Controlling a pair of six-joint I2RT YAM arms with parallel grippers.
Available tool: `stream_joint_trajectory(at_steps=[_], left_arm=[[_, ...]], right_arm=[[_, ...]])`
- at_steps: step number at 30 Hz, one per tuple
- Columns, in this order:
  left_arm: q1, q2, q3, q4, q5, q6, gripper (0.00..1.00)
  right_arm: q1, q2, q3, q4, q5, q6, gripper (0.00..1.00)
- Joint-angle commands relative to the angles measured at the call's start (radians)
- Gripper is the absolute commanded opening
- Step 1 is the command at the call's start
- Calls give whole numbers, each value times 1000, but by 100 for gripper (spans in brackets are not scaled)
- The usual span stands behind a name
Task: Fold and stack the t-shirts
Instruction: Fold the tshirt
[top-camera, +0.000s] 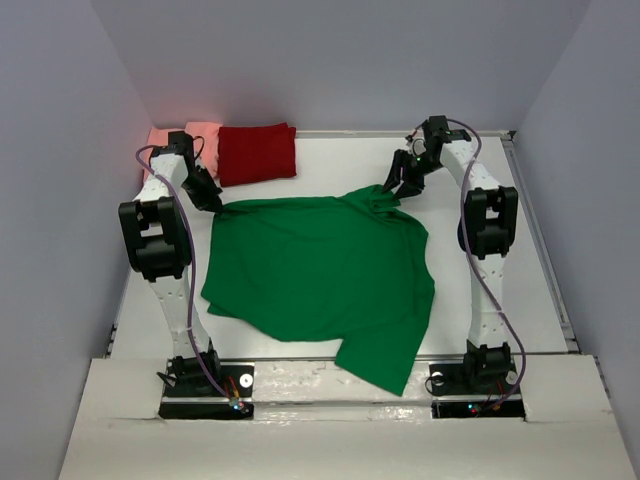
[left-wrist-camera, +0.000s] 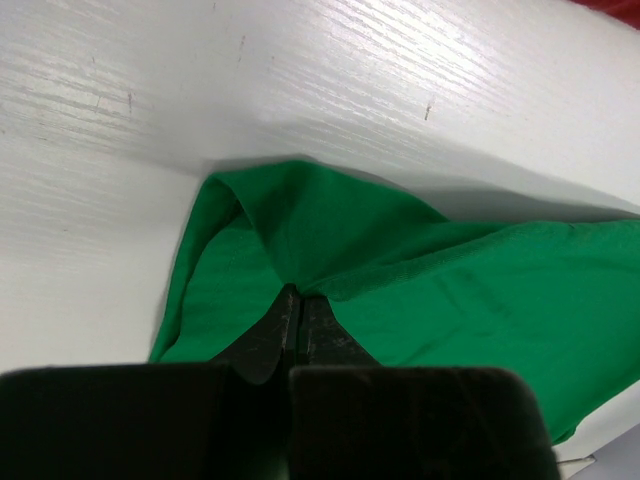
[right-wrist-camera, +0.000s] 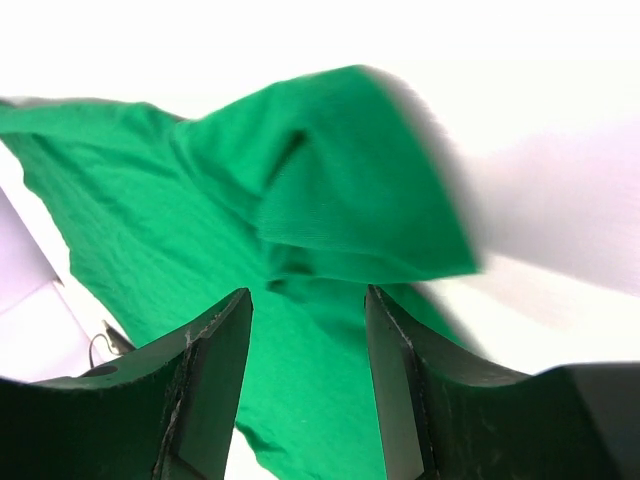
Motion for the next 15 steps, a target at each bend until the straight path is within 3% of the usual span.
stream_joint_trajectory(at_steps=[1, 15], left_arm=[[2, -58, 32, -31, 13, 20, 0], [2, -40, 61, -49, 8, 24, 0]], right_arm=[[-53, -63, -15, 34, 40, -21, 55], [-89, -21, -108, 120, -24, -18, 53]])
